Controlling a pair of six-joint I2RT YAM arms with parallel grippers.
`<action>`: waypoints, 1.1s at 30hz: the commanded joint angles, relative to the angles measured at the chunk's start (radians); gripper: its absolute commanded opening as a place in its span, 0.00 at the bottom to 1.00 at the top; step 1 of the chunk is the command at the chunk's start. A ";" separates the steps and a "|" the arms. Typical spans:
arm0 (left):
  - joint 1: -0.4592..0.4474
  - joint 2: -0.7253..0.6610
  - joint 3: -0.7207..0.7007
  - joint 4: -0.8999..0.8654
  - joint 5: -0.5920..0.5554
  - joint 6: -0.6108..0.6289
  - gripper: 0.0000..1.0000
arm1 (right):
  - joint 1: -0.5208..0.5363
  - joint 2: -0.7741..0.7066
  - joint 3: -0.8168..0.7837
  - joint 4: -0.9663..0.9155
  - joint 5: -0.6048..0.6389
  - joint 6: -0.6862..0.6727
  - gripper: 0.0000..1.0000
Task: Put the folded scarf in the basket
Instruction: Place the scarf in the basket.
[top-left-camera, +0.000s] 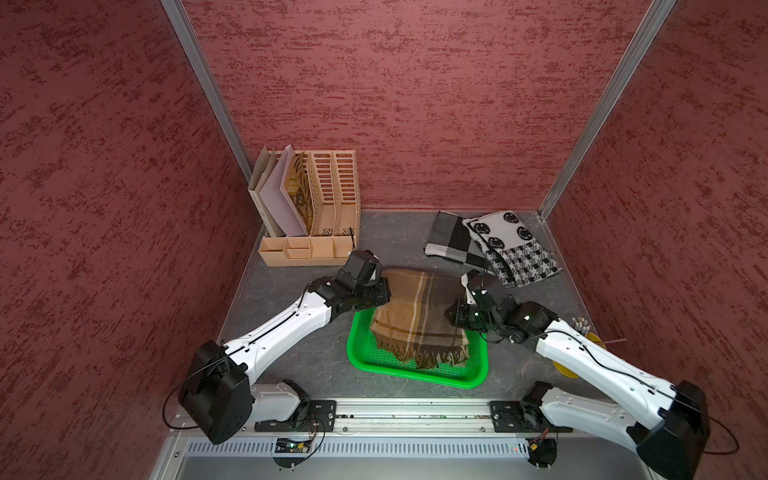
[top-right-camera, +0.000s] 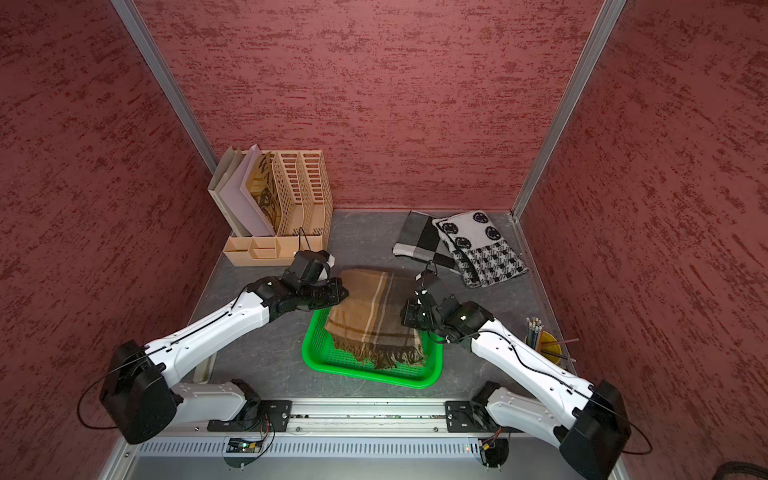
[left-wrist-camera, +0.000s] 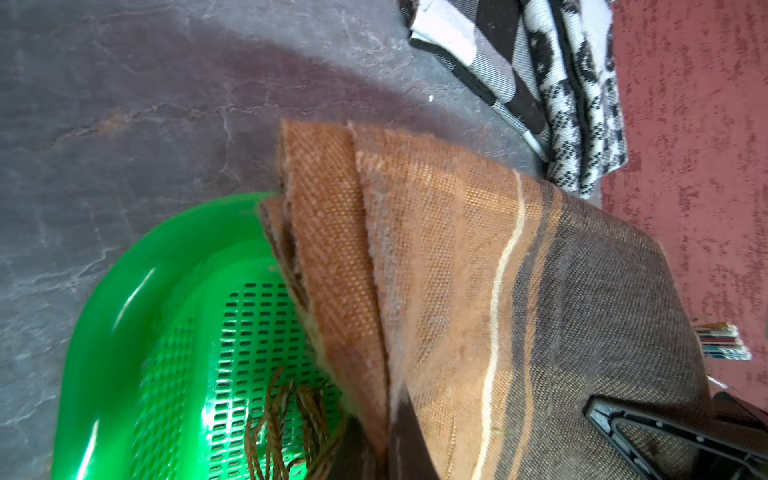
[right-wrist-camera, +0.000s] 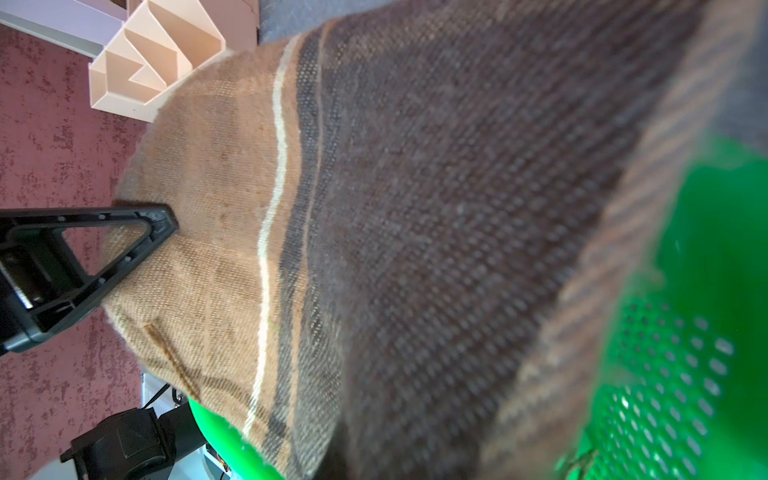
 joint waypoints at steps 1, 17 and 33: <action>-0.026 -0.013 -0.023 -0.033 -0.070 -0.009 0.00 | 0.034 -0.015 -0.046 0.000 0.062 0.063 0.00; -0.116 0.065 -0.091 -0.029 -0.185 -0.034 0.00 | 0.096 0.065 -0.156 0.055 0.093 0.140 0.00; -0.171 0.188 -0.086 -0.042 -0.340 -0.013 0.00 | 0.109 0.164 -0.184 0.049 0.144 0.189 0.12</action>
